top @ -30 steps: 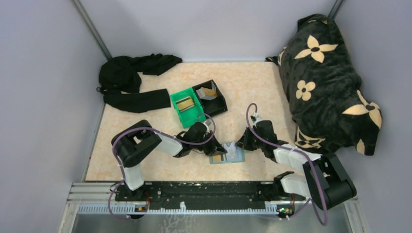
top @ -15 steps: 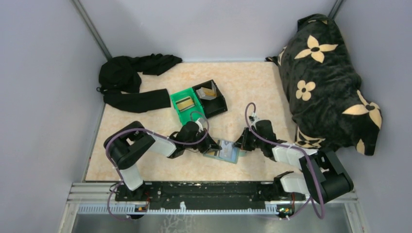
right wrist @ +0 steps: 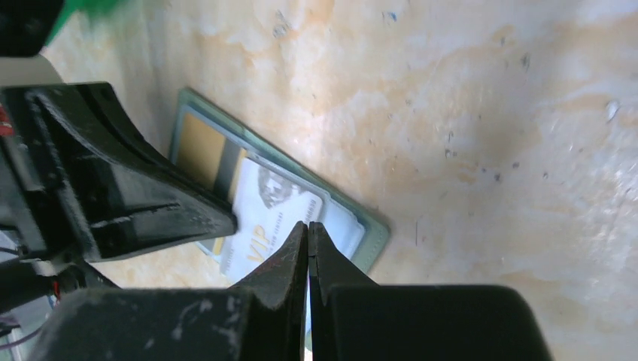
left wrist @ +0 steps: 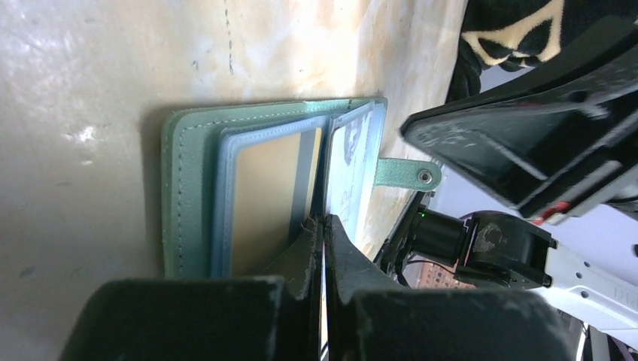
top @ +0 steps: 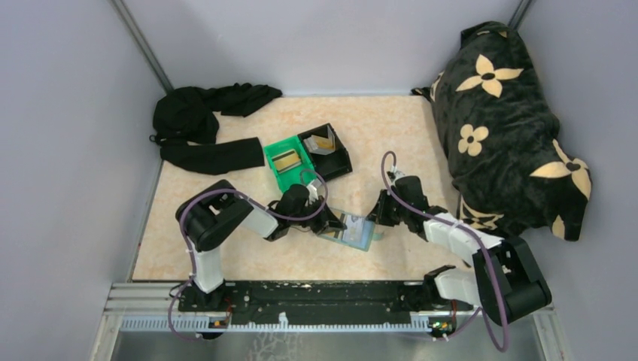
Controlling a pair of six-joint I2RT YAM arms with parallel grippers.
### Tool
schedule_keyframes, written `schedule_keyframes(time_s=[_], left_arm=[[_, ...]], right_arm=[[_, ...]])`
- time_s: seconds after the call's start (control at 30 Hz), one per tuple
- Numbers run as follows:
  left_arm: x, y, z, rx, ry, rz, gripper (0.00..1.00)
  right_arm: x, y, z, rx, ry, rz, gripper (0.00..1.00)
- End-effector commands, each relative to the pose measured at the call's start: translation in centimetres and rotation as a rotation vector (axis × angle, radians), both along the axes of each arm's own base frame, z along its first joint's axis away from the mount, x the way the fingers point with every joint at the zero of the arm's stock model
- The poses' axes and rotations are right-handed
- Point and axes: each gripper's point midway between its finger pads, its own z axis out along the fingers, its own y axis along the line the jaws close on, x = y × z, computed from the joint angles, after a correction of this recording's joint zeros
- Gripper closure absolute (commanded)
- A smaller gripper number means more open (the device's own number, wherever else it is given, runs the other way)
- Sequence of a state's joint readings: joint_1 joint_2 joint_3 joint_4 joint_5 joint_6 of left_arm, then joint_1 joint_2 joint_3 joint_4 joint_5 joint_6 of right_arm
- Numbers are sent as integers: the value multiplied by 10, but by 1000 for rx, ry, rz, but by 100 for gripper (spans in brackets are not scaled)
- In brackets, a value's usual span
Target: Take the credit cards out of the card holder
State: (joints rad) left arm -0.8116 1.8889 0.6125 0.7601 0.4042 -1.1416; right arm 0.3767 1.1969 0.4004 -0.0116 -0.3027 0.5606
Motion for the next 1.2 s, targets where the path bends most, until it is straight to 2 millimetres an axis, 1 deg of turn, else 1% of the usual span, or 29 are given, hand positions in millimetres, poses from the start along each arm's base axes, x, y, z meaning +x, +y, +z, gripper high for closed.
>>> schedule_keyframes(time_s=[0.0,0.07,0.13,0.23,0.37,0.47,0.63,0.87,1.0,1.07,1.17], left_arm=[[5,0,-5,-4,-21,-21,100],[6,2,-7,-7,-19,-16,100],[7,3,-7,-12,-19,-15,100],[9,4,-6,-23,-26,-10,100],[8,4,-1,-61,-51,-18,100],[7,4,6,-102,-77,-18,100],[7,2,9,-126,-92,-31,100],[0,0,28,-275,-116,-74,100],[0,7,25,-312,-78,-52,100],[1,11,22,-296,-75,-37,100],[4,16,23,-271,-95,-25,100]], right_arm=[[24,-2,38,-31,-95,-11,100],[24,0,43,-17,-98,-17,100],[19,1,43,-8,-94,-20,100],[7,3,35,-3,-69,-18,100],[-13,8,16,6,-21,-11,100],[-20,14,10,18,-9,-5,100],[-24,18,-1,20,17,-4,100],[-26,18,-19,10,56,-9,100],[-28,18,-25,11,73,-11,100],[-29,16,-27,2,79,-16,100],[-29,12,-28,-16,78,-25,100]])
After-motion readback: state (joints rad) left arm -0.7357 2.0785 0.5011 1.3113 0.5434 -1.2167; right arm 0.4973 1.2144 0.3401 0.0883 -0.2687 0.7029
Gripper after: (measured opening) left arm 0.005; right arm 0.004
